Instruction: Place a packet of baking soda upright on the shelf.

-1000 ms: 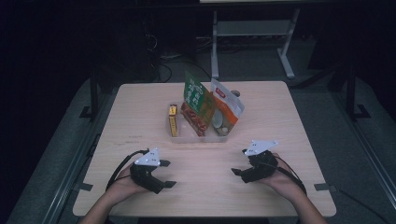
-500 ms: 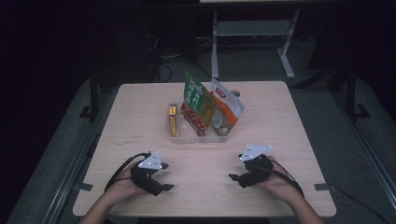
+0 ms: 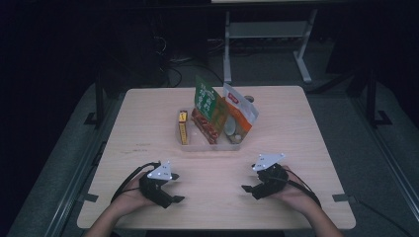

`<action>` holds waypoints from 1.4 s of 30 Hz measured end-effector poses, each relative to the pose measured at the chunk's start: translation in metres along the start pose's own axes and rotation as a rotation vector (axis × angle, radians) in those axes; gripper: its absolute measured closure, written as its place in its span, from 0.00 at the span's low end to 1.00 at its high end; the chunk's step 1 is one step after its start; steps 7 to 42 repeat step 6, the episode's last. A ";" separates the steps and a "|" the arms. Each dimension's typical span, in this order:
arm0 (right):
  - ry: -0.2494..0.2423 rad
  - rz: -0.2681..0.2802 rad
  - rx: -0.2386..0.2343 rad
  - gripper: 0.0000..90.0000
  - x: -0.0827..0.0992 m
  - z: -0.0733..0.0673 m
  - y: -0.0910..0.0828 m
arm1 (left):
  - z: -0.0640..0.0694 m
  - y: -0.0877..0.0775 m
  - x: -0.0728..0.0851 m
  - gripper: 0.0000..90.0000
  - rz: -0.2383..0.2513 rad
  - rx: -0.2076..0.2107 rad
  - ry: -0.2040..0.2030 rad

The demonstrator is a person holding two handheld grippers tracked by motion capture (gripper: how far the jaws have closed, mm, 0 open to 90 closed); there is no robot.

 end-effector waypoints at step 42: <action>-0.005 0.008 -0.004 0.21 0.000 0.000 0.000 | 0.001 0.000 -0.001 0.23 0.008 0.004 -0.004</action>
Point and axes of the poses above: each handheld gripper's, and its own axes: y roughly forward along the jaws, x roughly out of its underside, z roughly to its right, the point moved 6 cm from there along y, roughly forward along the jaws, and after that the axes turned 5 degrees about -z, right-handed, at the moved point
